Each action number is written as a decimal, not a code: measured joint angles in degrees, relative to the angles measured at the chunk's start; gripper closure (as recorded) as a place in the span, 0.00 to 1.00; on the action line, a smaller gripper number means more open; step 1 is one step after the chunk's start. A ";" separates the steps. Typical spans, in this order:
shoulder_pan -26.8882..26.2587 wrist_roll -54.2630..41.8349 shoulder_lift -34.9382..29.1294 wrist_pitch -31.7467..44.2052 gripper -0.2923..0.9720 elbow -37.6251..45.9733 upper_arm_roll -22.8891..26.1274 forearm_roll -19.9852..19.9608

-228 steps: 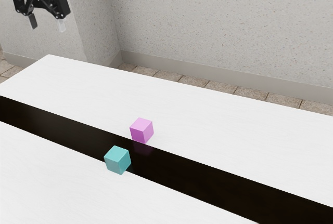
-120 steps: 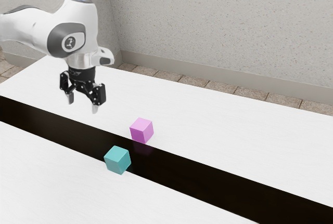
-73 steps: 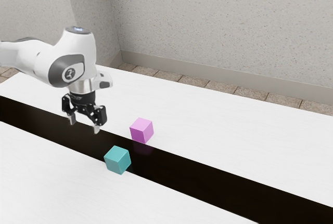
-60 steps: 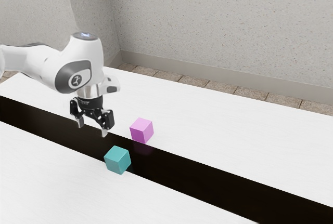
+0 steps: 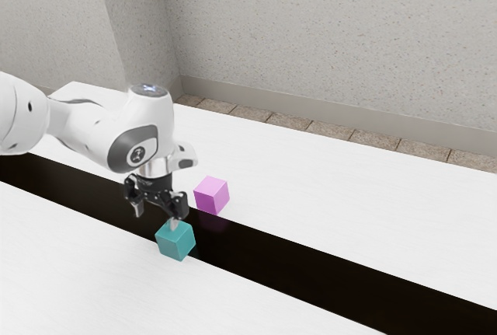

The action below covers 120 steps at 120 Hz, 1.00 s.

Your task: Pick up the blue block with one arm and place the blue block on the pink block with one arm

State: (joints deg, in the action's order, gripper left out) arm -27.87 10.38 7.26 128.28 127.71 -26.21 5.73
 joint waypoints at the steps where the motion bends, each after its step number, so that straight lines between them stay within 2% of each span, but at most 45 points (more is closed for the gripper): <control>1: -0.05 0.01 0.02 0.10 0.23 -0.01 0.02 -0.03; 74: -0.55 0.62 8.69 5.46 0.23 -1.29 1.48 -4.58; 92: -0.14 0.61 10.69 6.12 0.37 -2.42 1.63 -5.13; 98: -0.23 0.62 11.35 6.25 0.38 -2.96 1.73 -5.17; 109: -0.27 0.70 11.73 6.44 0.34 -3.32 2.24 -5.02; 120: 0.06 -0.14 11.54 6.26 0.42 -5.04 2.44 -5.89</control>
State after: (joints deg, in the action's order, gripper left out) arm -27.81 10.24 18.80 134.54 122.67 -23.77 -0.16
